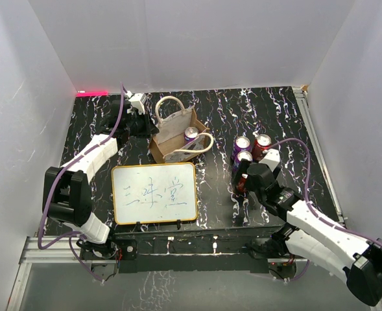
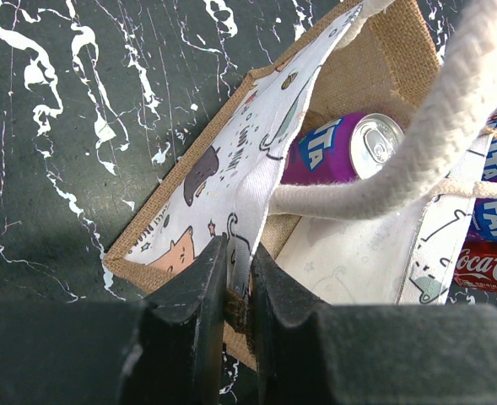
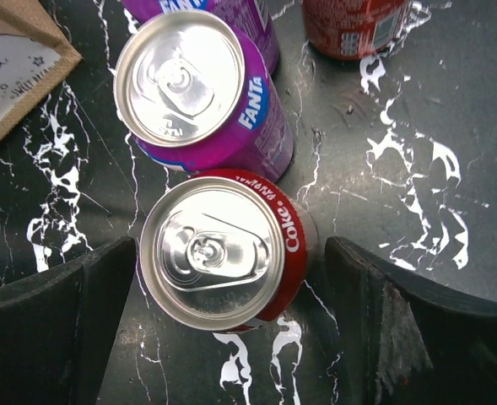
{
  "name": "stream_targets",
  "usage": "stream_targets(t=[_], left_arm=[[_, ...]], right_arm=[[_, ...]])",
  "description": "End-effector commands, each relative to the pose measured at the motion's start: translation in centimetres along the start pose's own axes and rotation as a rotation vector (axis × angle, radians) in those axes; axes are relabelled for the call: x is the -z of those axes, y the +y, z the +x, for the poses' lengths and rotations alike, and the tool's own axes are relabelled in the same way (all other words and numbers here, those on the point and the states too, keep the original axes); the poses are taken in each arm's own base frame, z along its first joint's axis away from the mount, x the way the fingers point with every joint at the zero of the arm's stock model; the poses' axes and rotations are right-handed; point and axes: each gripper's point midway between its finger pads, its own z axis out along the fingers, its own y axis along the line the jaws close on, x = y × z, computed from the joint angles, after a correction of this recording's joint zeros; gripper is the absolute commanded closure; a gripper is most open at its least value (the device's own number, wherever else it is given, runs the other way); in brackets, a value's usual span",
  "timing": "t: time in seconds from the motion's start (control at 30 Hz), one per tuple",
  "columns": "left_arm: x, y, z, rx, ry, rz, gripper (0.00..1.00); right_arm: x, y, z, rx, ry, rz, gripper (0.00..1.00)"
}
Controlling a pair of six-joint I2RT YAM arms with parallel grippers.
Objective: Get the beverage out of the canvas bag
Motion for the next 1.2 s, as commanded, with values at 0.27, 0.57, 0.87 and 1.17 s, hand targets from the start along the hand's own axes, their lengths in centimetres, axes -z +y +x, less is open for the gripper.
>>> stream_targets(t=[0.27, 0.57, 0.87, 1.17], left_arm=[[1.5, -2.1, -2.8, -0.028, -0.070, 0.051, 1.00], [1.7, -2.2, -2.9, -0.031, -0.074, 0.052, 1.00], [1.8, -2.3, -3.2, -0.034, -0.081, 0.052, 1.00], [1.8, -2.2, -3.1, -0.033, -0.077, 0.048, 1.00]], right_arm=[[3.1, 1.8, -6.9, -0.094, -0.182, -0.062, 0.00], [6.3, 3.0, -12.7, -0.091, -0.358, -0.134, 0.00], [8.5, 9.6, -19.2, 0.059, -0.491, -0.349, 0.00], [4.6, 21.0, -17.3, 0.245, -0.246, -0.679, 0.01]])
